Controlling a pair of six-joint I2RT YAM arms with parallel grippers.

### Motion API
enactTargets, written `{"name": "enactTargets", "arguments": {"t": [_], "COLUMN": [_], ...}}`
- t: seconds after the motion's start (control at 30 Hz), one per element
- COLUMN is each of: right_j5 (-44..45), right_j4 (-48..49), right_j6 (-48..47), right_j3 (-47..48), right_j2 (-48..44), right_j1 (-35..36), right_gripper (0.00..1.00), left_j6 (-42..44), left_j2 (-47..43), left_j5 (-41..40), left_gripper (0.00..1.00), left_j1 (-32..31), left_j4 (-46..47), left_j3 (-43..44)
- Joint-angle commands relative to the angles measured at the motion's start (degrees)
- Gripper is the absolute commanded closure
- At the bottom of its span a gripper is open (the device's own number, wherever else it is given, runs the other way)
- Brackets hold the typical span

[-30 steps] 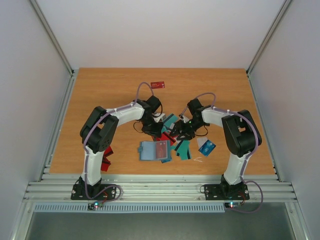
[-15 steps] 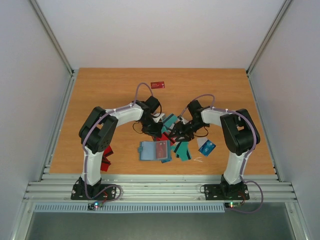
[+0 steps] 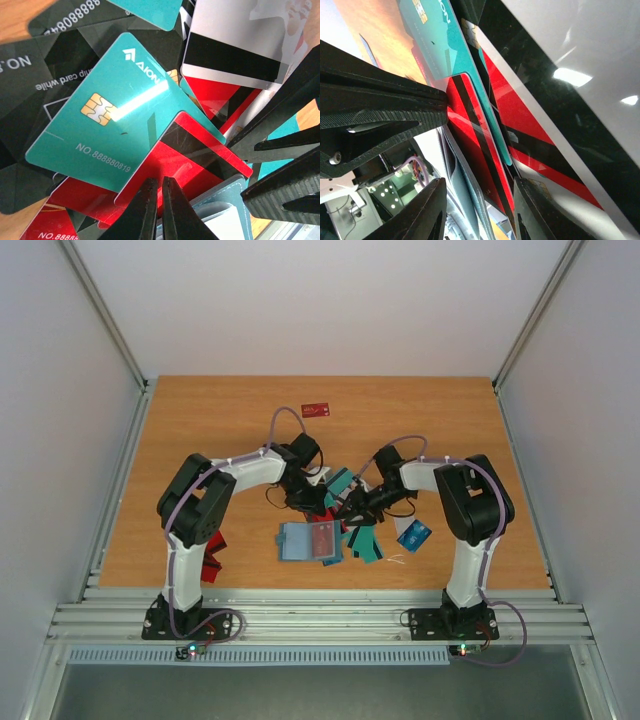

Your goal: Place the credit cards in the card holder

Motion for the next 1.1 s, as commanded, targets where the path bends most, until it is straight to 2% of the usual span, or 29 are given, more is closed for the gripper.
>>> {"name": "enactTargets", "arguments": {"t": [0.0, 0.23, 0.43, 0.7, 1.07], "right_j5": [-1.2, 4.1, 5.9, 7.0, 5.9], "right_j4": [1.6, -1.6, -2.3, -4.1, -2.2], "right_j6": [0.6, -0.4, -0.5, -1.6, -0.5], "right_j3": [0.0, 0.9, 0.5, 0.6, -0.6], "right_j2": [0.6, -0.1, -0.9, -2.0, -1.5], "right_j1": [0.5, 0.5, 0.5, 0.5, 0.5], "right_gripper": [0.62, 0.61, 0.61, 0.60, 0.60], "left_j6": [-0.7, -2.1, -1.0, -0.9, -2.6], "left_j2": [1.1, -5.0, -6.9, -3.7, 1.8], "left_j5": [-3.9, -2.8, -3.5, -1.9, 1.1], "left_gripper": [0.93, 0.90, 0.88, 0.89, 0.89], "left_j1": [-0.5, -0.6, -0.5, -0.5, -1.7], "left_j4": [0.1, -3.0, -5.6, -3.6, -0.1], "left_j3": [-2.6, 0.2, 0.3, -3.0, -3.2]}}
